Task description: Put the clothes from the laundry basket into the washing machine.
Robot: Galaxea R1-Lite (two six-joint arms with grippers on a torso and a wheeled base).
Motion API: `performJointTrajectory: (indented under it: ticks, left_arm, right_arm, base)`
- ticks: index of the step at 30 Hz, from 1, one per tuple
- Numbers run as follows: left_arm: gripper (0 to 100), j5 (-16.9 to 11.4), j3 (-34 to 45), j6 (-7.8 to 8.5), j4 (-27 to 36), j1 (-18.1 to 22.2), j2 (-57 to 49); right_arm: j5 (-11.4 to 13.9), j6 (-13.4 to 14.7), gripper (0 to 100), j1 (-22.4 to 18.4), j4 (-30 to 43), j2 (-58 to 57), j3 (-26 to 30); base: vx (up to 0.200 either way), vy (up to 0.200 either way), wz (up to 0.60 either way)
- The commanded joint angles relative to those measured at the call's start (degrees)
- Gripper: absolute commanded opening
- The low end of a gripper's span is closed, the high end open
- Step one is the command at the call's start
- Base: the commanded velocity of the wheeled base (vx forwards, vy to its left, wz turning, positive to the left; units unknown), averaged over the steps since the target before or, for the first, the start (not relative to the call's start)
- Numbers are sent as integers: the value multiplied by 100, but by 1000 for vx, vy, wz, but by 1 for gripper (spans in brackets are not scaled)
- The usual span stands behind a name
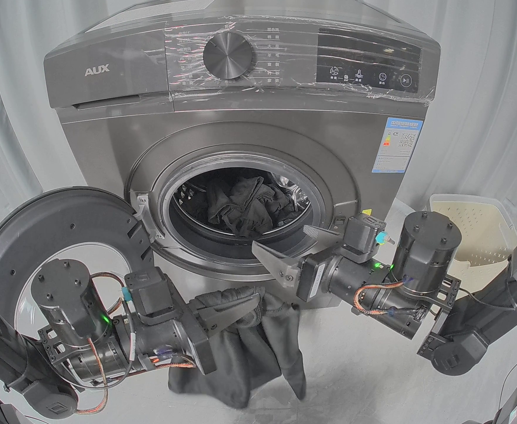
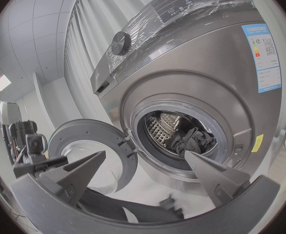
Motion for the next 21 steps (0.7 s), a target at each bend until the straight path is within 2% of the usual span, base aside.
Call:
performJointTrajectory:
  ticks: [1,7,15,21]
  left_arm:
    - [0,65,-112,-20,-54,47,40]
    - [0,162,-121,-63,-168,47,-21]
    - [0,162,-77,-72,-748,47,-4]
    - [0,153,-77,-72,-933,65,-4]
  right_arm:
    - [-1,-139,100,-229,7,-141,201]
    - [16,-482,100,-598,-63,-132,579]
    - [78,-508,100,-783,-63,-105,1045]
    - [86,-552,100,-880,-63,-70,1388]
  base:
    - [0,0,0]
    - [0,0,0]
    - [0,0,0]
    - [0,0,0]
